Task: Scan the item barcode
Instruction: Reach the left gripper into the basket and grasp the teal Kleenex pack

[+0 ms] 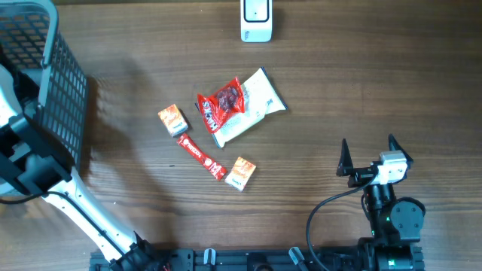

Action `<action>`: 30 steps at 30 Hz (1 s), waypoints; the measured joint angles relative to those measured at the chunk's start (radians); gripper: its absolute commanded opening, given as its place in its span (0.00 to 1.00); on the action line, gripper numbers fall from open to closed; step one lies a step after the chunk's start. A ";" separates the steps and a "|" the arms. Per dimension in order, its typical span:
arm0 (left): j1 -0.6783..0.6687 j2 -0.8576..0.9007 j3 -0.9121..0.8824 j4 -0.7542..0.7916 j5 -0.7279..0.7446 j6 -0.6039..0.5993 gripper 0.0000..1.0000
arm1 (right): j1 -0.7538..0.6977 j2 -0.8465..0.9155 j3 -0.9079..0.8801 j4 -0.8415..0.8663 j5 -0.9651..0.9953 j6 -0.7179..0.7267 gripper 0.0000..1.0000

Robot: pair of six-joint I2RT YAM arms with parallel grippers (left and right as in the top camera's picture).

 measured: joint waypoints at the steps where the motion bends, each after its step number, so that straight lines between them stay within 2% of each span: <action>1: -0.001 0.000 -0.007 0.003 0.000 0.004 0.82 | 0.000 0.000 0.000 0.000 0.000 0.000 1.00; 9: -0.004 0.000 -0.079 0.037 -0.095 0.016 0.81 | 0.000 0.000 0.000 0.000 0.000 0.000 0.99; 13: -0.003 0.000 -0.081 0.044 -0.133 0.018 0.69 | 0.000 0.000 0.000 0.000 0.000 0.000 1.00; 21: -0.004 0.000 -0.115 0.060 -0.173 0.026 0.67 | 0.000 0.000 0.000 0.000 0.000 0.000 1.00; 22: -0.004 0.000 -0.119 0.066 -0.182 0.026 0.63 | 0.000 0.000 0.000 0.000 0.000 0.000 1.00; 23: -0.004 0.000 -0.122 0.071 -0.190 0.026 0.55 | 0.000 0.000 0.000 0.000 0.000 0.000 1.00; 25: -0.004 0.000 -0.127 0.073 -0.201 0.026 0.27 | 0.000 0.000 0.000 0.000 0.000 0.000 1.00; 26: -0.004 0.000 -0.132 0.073 -0.206 0.027 0.20 | 0.000 0.000 0.000 0.000 0.000 0.000 1.00; 27: -0.003 0.000 -0.137 0.072 -0.206 0.030 0.07 | 0.000 0.000 0.000 0.000 0.000 0.000 1.00; 30: -0.003 0.000 -0.151 0.065 -0.217 0.040 0.04 | 0.000 0.000 0.000 0.000 0.000 0.000 1.00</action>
